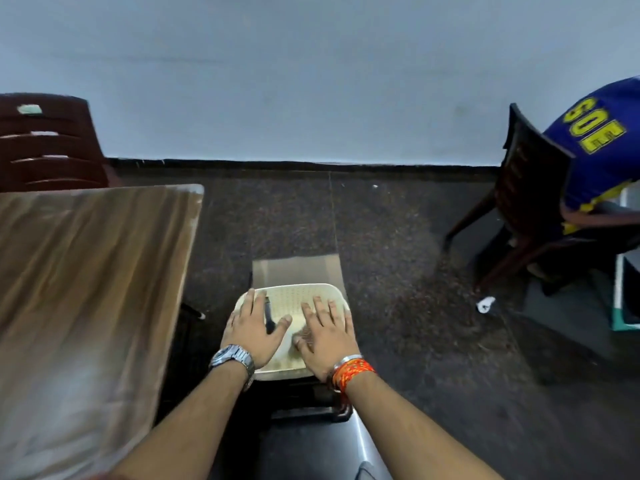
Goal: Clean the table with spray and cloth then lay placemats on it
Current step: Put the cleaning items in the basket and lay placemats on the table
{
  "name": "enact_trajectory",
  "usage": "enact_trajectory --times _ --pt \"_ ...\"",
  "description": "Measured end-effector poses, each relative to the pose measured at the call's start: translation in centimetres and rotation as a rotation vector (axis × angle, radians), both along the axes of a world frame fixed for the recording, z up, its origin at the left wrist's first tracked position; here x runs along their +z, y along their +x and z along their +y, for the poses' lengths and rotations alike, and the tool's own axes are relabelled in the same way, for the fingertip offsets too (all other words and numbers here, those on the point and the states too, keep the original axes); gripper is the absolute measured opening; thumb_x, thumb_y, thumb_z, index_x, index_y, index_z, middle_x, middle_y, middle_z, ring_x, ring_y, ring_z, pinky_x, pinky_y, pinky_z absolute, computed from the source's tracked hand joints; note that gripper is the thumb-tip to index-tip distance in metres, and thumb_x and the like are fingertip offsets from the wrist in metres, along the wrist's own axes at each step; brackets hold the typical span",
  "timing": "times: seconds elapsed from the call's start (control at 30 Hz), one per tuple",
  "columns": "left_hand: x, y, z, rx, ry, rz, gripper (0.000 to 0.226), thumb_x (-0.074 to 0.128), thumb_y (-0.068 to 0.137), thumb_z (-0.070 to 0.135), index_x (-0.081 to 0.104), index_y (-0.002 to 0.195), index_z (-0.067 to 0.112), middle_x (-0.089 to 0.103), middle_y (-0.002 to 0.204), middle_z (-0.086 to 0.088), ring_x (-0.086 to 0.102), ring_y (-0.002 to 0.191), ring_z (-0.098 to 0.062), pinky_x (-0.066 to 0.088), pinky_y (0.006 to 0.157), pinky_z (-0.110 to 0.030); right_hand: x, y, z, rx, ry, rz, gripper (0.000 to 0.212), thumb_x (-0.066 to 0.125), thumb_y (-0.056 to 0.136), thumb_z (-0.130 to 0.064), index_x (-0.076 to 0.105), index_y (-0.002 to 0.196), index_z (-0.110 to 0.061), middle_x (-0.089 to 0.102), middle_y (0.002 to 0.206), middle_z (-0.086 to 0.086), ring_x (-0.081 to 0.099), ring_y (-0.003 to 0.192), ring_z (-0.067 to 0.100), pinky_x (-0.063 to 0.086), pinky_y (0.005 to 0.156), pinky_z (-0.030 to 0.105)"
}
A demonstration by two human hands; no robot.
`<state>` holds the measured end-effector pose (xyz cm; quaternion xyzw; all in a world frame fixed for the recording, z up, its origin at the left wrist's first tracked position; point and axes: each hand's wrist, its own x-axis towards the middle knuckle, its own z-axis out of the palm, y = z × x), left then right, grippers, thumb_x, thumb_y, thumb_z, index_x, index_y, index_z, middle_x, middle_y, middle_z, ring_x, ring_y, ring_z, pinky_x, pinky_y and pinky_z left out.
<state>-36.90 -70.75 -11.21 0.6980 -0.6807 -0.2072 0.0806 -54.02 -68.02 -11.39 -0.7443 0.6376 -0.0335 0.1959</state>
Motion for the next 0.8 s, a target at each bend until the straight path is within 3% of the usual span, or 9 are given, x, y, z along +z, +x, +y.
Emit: enact_trajectory --times 0.23,0.5,0.8 --pt "-1.2 -12.7 -4.3 0.017 0.087 -0.005 0.078 0.038 0.091 0.062 0.018 0.155 0.020 0.011 0.164 -0.004 0.023 0.146 -0.025 0.019 0.119 -0.042 -0.4 -11.0 -5.6 0.030 0.017 -0.005 0.068 0.034 0.095 -0.044 0.004 0.153 -0.026 -0.006 0.161 -0.003 -0.007 0.147 0.024 -0.004 0.117 0.051" --pt "-2.9 -17.9 -14.0 0.061 0.102 -0.099 0.078 0.032 0.094 0.062 0.015 0.155 0.016 0.010 0.163 -0.009 0.023 0.146 -0.029 0.017 0.119 -0.043 -1.8 -17.3 -15.1 0.075 0.005 -0.039 0.065 0.034 0.097 -0.043 0.008 0.153 -0.023 -0.001 0.161 -0.004 -0.003 0.148 0.022 -0.002 0.118 0.048" --pt "-5.2 -19.7 -22.5 0.238 0.256 -0.097 0.082 0.040 0.092 0.062 0.012 0.156 0.020 0.008 0.164 -0.008 0.028 0.144 -0.034 0.019 0.118 -0.044 -2.9 -20.3 -27.6 0.320 0.106 0.057 0.068 0.035 0.097 -0.046 0.005 0.153 -0.024 -0.001 0.161 -0.004 -0.001 0.148 0.024 0.000 0.118 0.050"
